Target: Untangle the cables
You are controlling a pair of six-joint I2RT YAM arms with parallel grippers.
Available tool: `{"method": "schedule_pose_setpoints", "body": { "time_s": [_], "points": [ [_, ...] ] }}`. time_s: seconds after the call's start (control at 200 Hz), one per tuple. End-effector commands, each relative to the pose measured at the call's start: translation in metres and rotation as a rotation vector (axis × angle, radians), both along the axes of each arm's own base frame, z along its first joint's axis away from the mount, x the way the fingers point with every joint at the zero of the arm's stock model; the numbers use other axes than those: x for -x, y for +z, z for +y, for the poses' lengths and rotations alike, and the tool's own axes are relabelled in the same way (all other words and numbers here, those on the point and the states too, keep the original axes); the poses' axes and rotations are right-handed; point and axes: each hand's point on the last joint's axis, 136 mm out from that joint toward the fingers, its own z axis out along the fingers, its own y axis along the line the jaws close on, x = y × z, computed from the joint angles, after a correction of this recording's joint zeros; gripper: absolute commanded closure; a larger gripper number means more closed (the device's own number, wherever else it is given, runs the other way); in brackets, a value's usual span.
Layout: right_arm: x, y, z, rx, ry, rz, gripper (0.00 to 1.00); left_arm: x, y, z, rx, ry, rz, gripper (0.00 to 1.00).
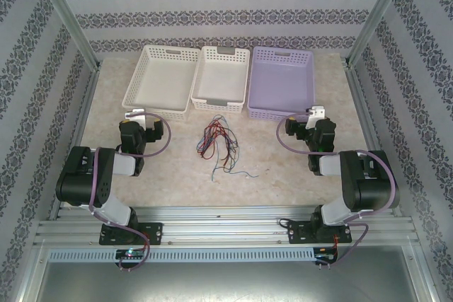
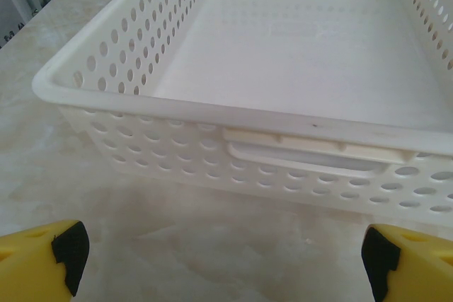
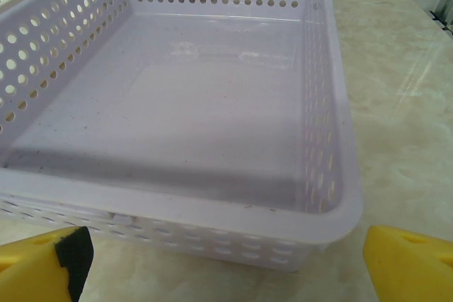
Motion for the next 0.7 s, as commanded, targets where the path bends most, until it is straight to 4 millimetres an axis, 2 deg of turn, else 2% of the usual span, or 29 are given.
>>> {"method": "schedule_pose_setpoints", "body": {
  "time_s": [0.0, 0.54, 0.644, 0.694],
  "points": [
    [-0.006, 0.014, 0.002, 0.013, 0.009, -0.039, 0.02, -0.003, 0.007, -0.004, -0.014, -0.022, -0.03, 0.0],
    [-0.006, 0.013, -0.001, 0.012, -0.008, -0.037, 0.02, -0.003, 0.007, -0.004, -0.014, -0.022, -0.03, 0.0],
    [-0.008, 0.016, 0.002, 0.013, 0.007, -0.032, 0.02, -0.003, 0.007, -0.004, -0.014, -0.024, -0.03, 0.0],
    [-0.008, 0.024, 0.005, 0.012, 0.022, -0.051, 0.02, -0.003, 0.007, -0.004, -0.014, -0.022, -0.03, 0.0]
  ]
}}
